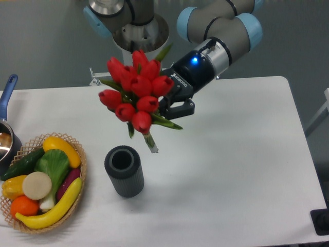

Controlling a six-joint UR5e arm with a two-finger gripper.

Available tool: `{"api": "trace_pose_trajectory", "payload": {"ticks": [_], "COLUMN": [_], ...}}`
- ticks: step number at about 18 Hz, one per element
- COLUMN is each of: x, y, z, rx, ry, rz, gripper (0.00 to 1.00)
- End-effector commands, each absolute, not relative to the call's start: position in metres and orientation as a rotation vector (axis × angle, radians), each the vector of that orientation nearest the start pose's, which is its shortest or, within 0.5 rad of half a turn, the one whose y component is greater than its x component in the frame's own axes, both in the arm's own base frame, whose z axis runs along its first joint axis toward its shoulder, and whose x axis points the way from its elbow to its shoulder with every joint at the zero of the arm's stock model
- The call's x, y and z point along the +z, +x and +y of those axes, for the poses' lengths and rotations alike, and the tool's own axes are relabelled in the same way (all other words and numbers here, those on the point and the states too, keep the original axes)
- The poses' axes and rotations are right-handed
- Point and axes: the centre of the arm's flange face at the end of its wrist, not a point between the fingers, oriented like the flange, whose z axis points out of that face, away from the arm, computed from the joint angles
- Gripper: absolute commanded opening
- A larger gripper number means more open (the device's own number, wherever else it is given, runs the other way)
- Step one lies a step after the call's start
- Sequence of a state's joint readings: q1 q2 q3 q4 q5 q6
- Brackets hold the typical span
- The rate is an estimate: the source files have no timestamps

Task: Insert the flowers into the vase
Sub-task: 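Carry the tulips over the dark grey vase, stems pointing down, then lower the tulip stems into the vase opening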

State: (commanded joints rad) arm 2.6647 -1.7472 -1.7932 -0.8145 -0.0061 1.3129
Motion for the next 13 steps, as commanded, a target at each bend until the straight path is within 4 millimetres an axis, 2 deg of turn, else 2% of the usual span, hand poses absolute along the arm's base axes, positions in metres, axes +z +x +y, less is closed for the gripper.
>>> {"api": "trace_pose_trajectory", "payload": {"ticks": [2,5,7,13], "x": [0.455,0.447,0.437,0.427], "y": [-0.357,-0.348,-0.341,-0.331], "z": [0.461,0.466,0.467,0.472], "rx": [-0.308,-0.334,-0.357,-0.389], "ry": [-1.497,-1.497,-1.502,-1.507], "rz": [0.475,0.478,0.468,0.463], "gripper": [0.33,0.33,0.33,0.33]}}
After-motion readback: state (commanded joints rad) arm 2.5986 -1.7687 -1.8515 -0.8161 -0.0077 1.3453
